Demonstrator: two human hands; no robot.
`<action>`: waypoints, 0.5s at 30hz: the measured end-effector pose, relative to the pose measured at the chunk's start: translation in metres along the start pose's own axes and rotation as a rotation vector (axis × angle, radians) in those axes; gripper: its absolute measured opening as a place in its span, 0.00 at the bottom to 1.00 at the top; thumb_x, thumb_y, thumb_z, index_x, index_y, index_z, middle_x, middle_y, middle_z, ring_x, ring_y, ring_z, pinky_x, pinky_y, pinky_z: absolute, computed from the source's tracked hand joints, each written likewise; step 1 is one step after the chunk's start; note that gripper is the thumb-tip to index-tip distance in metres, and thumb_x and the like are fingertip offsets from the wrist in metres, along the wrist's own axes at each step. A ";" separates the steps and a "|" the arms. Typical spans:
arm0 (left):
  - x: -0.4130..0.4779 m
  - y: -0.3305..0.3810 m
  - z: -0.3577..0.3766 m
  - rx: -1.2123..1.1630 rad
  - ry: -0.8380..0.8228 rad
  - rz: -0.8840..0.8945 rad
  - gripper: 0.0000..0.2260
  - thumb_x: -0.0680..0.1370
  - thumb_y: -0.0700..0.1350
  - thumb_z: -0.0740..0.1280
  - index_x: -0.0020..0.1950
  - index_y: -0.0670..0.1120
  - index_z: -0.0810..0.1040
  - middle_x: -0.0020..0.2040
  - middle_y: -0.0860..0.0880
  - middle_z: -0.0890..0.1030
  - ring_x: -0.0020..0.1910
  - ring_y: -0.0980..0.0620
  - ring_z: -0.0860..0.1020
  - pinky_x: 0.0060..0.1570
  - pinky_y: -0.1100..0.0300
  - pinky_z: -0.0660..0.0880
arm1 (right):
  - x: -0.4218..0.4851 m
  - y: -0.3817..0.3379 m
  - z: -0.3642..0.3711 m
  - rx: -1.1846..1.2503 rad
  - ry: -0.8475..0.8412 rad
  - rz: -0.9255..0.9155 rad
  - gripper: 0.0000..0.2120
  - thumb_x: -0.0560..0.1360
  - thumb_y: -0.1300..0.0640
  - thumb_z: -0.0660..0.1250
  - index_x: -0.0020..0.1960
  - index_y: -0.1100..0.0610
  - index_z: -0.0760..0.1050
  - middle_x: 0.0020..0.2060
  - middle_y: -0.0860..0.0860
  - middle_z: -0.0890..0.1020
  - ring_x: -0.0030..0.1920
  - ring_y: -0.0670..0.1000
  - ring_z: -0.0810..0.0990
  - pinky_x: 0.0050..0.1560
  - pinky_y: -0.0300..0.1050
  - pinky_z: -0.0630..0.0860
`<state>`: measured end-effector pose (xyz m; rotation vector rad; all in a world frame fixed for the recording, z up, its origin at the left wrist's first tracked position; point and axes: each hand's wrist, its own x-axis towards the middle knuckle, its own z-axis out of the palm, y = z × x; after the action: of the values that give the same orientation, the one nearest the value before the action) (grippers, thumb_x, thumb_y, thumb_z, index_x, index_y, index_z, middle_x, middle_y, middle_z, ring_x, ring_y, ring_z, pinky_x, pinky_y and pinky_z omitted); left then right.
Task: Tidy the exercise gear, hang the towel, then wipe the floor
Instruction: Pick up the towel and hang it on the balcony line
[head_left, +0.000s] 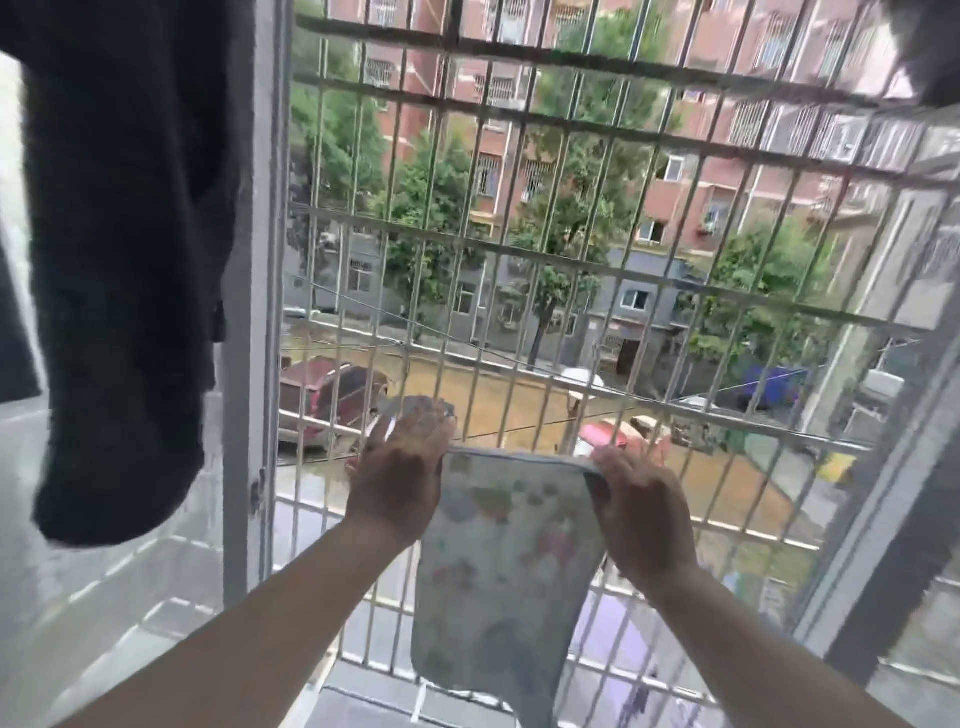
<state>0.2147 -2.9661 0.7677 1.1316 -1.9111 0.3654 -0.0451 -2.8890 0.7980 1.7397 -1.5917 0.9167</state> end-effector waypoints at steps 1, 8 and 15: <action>0.008 -0.001 0.008 -0.012 0.005 -0.006 0.18 0.78 0.37 0.65 0.68 0.45 0.77 0.70 0.47 0.76 0.73 0.47 0.69 0.75 0.46 0.56 | 0.006 0.004 0.007 0.010 0.007 -0.004 0.05 0.75 0.57 0.71 0.47 0.59 0.81 0.37 0.55 0.84 0.35 0.60 0.81 0.42 0.51 0.76; 0.080 -0.007 0.072 -0.085 0.014 -0.002 0.18 0.78 0.37 0.66 0.68 0.47 0.77 0.72 0.48 0.73 0.74 0.49 0.67 0.75 0.46 0.58 | 0.060 0.051 0.055 0.028 0.032 0.048 0.04 0.71 0.60 0.73 0.44 0.57 0.80 0.38 0.53 0.83 0.38 0.58 0.81 0.41 0.49 0.72; 0.154 -0.007 0.120 -0.092 0.051 -0.012 0.21 0.80 0.38 0.63 0.73 0.46 0.72 0.74 0.50 0.69 0.76 0.50 0.63 0.76 0.45 0.58 | 0.122 0.102 0.093 0.067 0.102 -0.028 0.06 0.70 0.60 0.76 0.44 0.57 0.80 0.39 0.53 0.84 0.37 0.59 0.81 0.38 0.43 0.66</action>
<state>0.1236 -3.1314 0.8179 1.0626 -1.8566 0.2938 -0.1327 -3.0446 0.8416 1.7272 -1.4834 1.0390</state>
